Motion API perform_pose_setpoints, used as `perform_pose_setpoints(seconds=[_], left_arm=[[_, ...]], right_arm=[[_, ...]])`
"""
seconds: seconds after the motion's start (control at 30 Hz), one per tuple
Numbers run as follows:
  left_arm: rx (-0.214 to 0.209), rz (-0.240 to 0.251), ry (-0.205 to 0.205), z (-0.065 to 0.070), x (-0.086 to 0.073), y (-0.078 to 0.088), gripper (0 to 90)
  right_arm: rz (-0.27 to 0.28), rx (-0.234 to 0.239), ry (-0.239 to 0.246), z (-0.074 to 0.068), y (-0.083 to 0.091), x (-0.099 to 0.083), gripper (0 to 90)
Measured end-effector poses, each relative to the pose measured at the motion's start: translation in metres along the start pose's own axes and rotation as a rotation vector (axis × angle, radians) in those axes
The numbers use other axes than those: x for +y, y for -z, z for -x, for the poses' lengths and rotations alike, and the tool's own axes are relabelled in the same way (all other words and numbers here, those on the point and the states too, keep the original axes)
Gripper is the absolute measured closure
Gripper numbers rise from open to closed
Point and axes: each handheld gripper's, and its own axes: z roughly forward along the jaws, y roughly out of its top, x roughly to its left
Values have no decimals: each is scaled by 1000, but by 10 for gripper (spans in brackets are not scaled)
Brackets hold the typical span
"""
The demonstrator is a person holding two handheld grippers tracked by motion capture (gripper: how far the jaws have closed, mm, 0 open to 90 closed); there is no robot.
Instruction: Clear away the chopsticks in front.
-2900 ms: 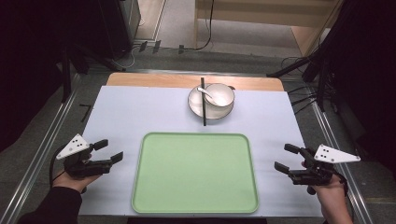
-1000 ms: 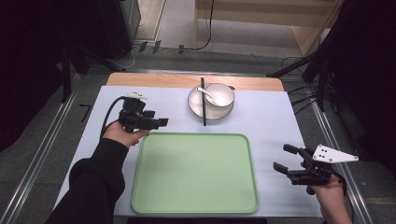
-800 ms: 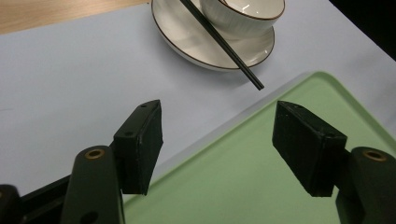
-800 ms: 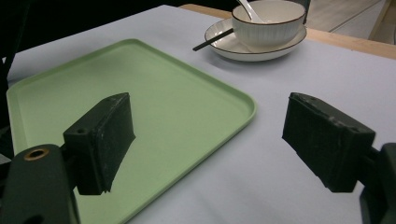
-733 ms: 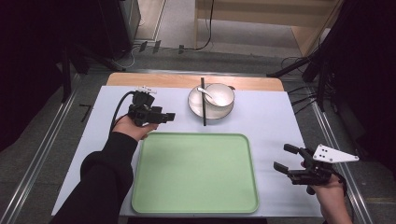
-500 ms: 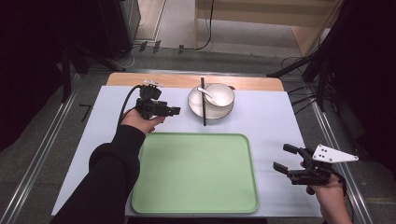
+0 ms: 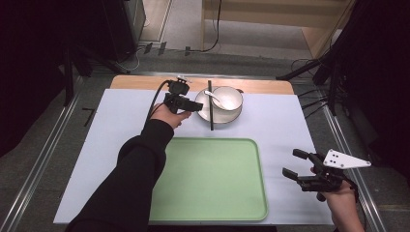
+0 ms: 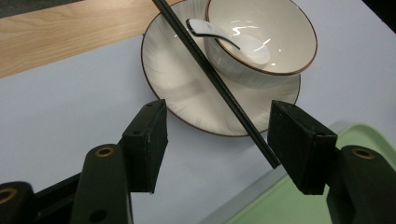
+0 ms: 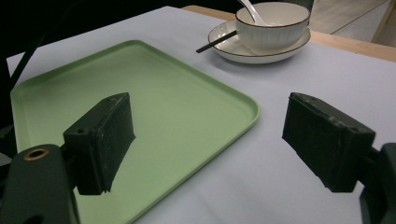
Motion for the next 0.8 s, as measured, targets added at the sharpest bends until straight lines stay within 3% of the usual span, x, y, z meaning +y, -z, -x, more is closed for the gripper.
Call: perform_pose_setpoints(seconds=[0.1,0.23,0.43,0.47,0.8], left_arm=[[10,4,13,2,1,-9,404],[-3,-4,76,1,1,-30,408],[26,-22,69,6,-1,-54,418],[30,-21,50,8,-3,-60,419],[35,-38,59,7,-6,-75,440]], right_arm=[[4,1,-3,-1,1,0,169],[10,-3,-7,0,3,-1,169],[11,-7,-3,0,5,-2,168],[9,-9,-4,0,5,-2,168],[8,-7,-3,1,6,-2,169]])
